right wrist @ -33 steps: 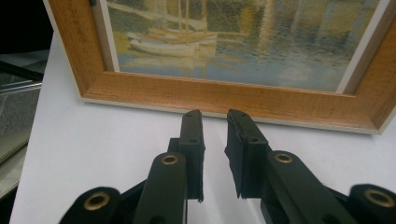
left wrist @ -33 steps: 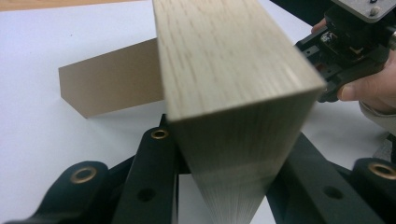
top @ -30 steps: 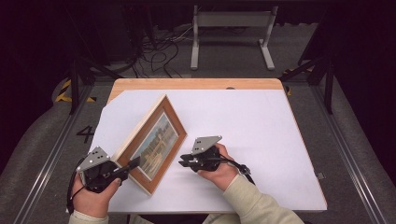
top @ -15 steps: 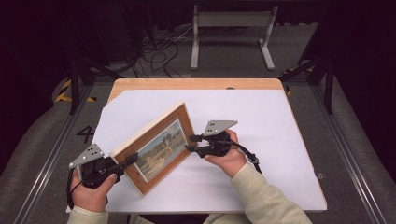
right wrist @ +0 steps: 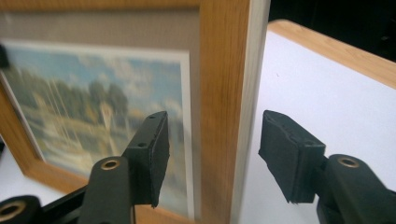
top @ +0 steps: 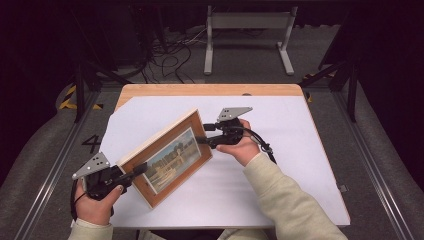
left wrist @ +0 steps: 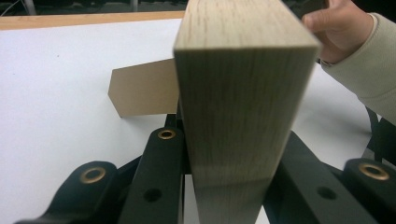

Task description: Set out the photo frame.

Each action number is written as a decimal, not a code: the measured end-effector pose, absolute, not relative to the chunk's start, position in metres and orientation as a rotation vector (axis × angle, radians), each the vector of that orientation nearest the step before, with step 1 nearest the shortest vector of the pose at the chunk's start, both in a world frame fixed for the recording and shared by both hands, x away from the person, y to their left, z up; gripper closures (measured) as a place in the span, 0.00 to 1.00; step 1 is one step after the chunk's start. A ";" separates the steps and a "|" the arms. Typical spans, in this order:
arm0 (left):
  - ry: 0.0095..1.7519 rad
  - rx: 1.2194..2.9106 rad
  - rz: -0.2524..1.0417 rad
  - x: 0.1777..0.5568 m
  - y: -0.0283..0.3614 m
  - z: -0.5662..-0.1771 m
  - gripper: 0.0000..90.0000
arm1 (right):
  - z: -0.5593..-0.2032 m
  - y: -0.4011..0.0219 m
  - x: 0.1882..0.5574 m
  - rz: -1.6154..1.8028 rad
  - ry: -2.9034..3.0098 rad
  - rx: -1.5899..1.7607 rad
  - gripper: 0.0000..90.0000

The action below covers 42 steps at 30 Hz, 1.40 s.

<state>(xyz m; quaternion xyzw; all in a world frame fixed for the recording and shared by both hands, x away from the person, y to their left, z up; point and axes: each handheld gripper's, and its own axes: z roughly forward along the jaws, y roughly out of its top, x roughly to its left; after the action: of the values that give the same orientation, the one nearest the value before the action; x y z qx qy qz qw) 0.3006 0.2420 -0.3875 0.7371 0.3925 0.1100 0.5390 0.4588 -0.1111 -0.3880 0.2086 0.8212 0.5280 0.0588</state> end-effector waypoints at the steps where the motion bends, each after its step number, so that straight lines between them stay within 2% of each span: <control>1: 0.940 1.771 0.258 0.301 0.242 -0.388 0.82 | -0.388 -0.109 0.461 1.604 2.505 0.627 0.46; 11: 1.019 1.831 0.196 0.296 0.241 -0.400 0.77 | -0.392 -0.096 0.474 1.607 2.581 0.566 0.40; 16: 1.044 1.843 0.174 0.291 0.240 -0.404 0.75 | -0.394 -0.096 0.477 1.632 2.595 0.562 0.40; 21: 1.060 1.847 0.156 0.291 0.238 -0.403 0.80 | -0.396 -0.095 0.477 1.615 2.627 0.551 0.44; 24: 1.076 1.853 0.201 0.292 0.238 -0.402 0.82 | -0.394 -0.096 0.475 1.593 2.629 0.538 0.46; 30: 1.045 1.846 0.171 0.300 0.237 -0.400 0.82 | -0.383 -0.103 0.467 1.538 2.597 0.548 0.48; 35: 0.986 1.873 0.211 0.306 0.232 -0.392 0.82 | -0.376 -0.114 0.458 1.535 2.543 0.560 0.48; 39: 0.983 1.840 0.239 0.311 0.227 -0.388 0.76 | -0.371 -0.130 0.446 1.521 2.499 0.565 0.55; 42: 0.974 1.845 0.252 0.314 0.222 -0.387 0.74 | -0.370 -0.137 0.439 1.518 2.471 0.580 0.56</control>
<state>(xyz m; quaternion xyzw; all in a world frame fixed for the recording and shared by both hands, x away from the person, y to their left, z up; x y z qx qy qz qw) 0.3141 0.2223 -0.3875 0.7619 0.4022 0.1041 0.4970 0.4392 -0.1372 -0.3700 0.1953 0.8320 0.5111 0.0918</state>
